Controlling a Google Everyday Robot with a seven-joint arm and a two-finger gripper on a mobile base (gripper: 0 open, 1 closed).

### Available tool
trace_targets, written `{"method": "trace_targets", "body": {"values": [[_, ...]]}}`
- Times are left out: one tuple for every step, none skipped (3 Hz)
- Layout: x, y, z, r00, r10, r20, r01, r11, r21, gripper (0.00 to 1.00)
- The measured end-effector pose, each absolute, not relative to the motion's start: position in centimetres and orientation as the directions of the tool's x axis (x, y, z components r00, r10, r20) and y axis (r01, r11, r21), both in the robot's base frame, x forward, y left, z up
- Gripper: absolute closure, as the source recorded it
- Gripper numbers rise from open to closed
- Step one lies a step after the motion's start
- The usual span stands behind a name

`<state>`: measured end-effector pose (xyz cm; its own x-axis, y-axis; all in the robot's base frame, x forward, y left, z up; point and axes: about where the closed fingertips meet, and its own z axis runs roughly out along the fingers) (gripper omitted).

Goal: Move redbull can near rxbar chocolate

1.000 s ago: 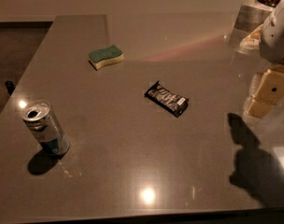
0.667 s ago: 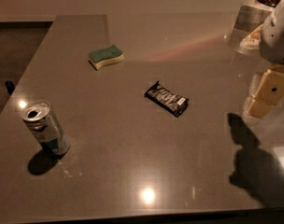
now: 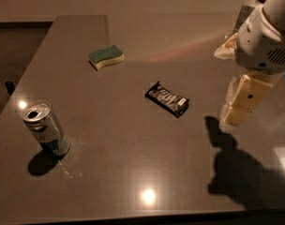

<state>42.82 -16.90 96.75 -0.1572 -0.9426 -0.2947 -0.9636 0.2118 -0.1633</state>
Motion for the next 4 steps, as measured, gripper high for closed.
{"method": "trace_targets", "body": {"values": [[41.2,-11.3,95.0,-0.085,-0.914,-0.396,-0.982,0.144,-0.122,0.00],[40.5,-7.0,93.9,-0.038,-0.881,-0.471,-0.990,0.099,-0.104,0.00],[39.9,-1.3,93.1,0.011,-0.836,-0.548,-0.995,0.046,-0.090,0.00],[39.8,3.3,93.0,0.029,-0.787,-0.616,-0.996,0.027,-0.083,0.00]]}}
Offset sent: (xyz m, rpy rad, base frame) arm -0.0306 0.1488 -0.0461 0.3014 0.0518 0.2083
